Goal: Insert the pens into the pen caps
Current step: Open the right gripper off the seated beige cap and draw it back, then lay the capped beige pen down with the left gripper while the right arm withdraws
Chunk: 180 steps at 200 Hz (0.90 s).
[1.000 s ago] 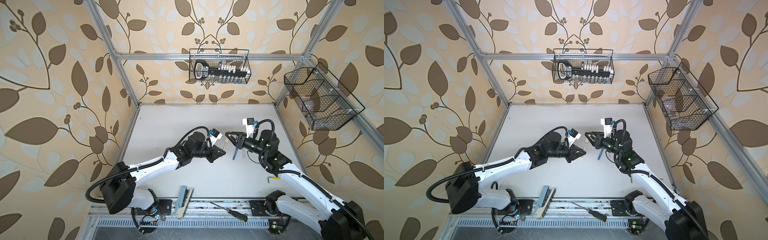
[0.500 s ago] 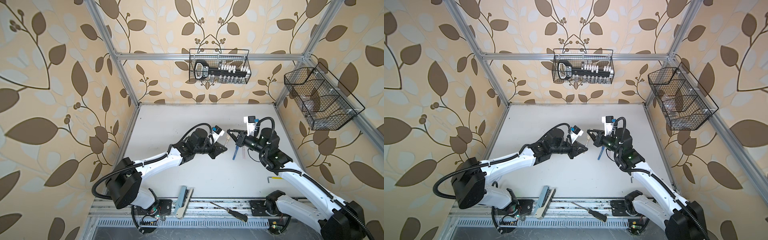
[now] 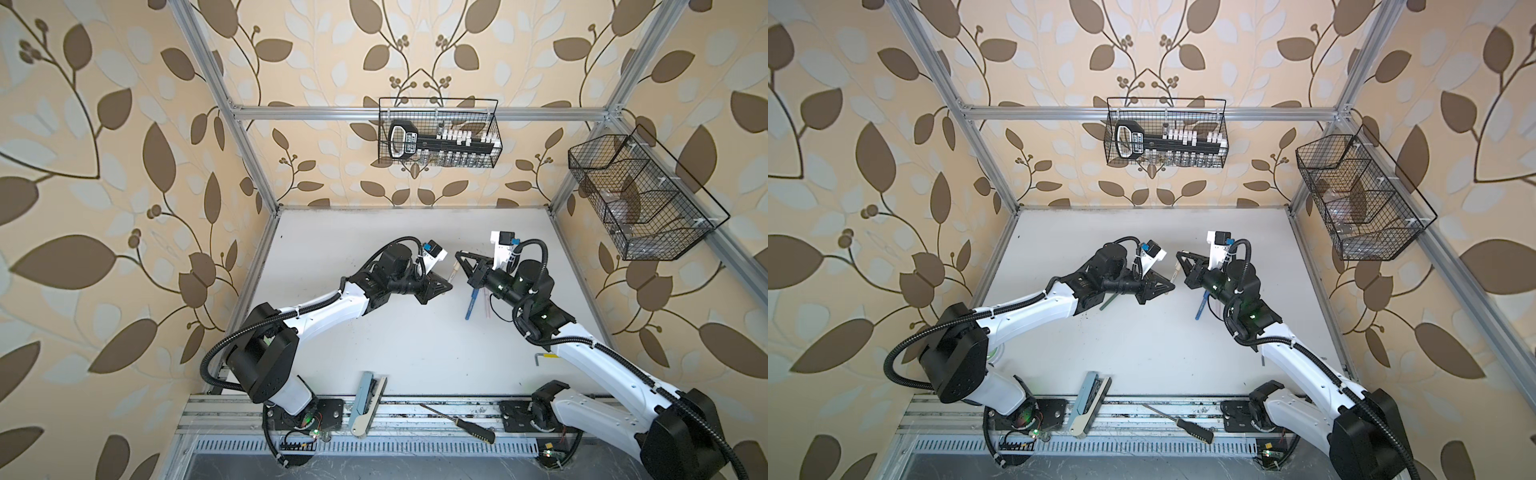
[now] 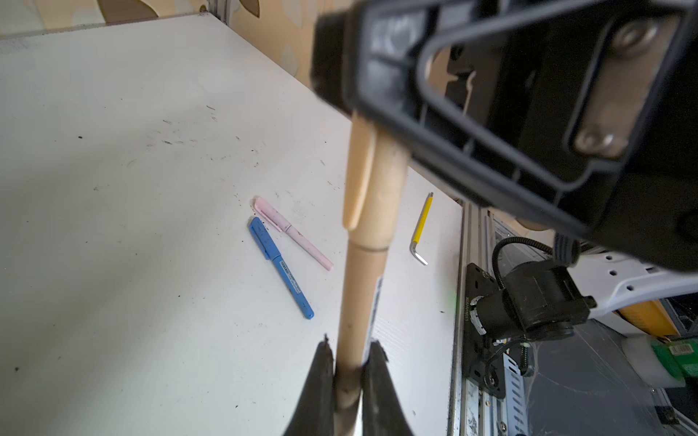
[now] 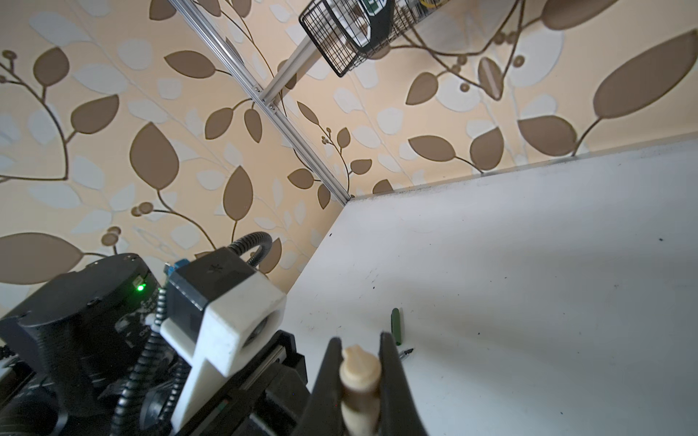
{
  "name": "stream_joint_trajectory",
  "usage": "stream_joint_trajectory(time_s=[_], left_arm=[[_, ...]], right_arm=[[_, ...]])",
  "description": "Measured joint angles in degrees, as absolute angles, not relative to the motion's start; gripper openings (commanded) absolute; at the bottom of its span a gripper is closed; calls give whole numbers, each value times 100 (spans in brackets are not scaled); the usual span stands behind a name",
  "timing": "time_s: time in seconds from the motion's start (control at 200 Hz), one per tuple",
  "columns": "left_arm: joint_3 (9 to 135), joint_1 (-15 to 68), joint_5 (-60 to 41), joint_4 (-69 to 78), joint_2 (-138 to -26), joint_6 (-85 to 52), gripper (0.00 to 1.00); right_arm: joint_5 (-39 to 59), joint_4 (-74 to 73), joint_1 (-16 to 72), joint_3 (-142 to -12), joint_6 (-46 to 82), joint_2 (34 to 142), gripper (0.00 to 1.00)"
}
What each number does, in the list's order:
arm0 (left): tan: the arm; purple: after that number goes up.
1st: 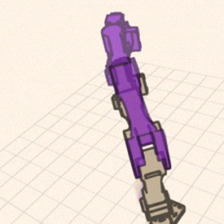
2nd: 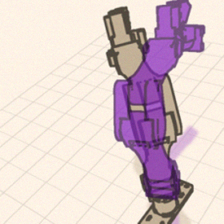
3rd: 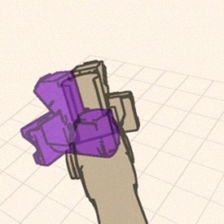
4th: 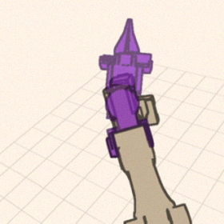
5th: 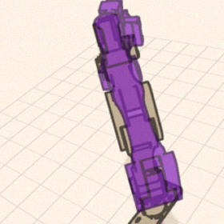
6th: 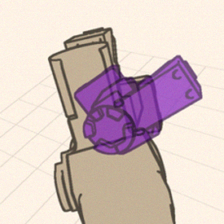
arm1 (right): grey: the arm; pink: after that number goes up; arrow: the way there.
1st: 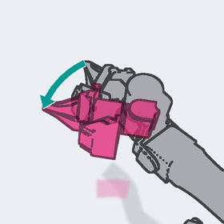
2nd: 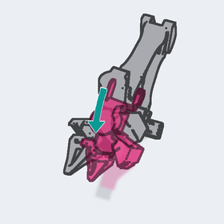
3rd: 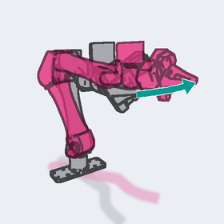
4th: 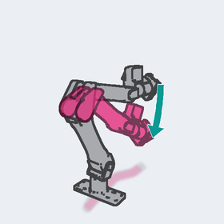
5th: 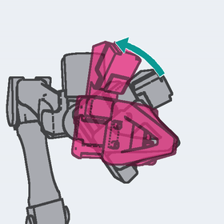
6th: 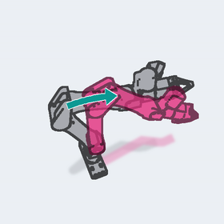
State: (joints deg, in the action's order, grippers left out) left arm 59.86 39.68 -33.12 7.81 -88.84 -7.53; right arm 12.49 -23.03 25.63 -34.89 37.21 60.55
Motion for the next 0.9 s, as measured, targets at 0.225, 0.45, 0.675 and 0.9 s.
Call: stream_joint_trajectory(time_s=[0.225, 0.45, 0.675, 0.9], left_arm=[[6171, 3966, -3575, 705, -9083, -733, 0], [6346, 4174, -3103, 991, -9074, -799, 0], [5905, 4493, -2563, 672, -9760, -1597, 7], [6661, 4921, -1592, -690, -11000, -2217, 19]], right_arm=[[1197, -2268, 2445, -3426, 3811, 5946, 11], [2193, -600, 1741, -3695, 3586, 5476, 58], [2272, 821, 832, -4180, 3111, 4578, 62], [2255, 1437, 823, -4106, 2862, 4217, 63]])
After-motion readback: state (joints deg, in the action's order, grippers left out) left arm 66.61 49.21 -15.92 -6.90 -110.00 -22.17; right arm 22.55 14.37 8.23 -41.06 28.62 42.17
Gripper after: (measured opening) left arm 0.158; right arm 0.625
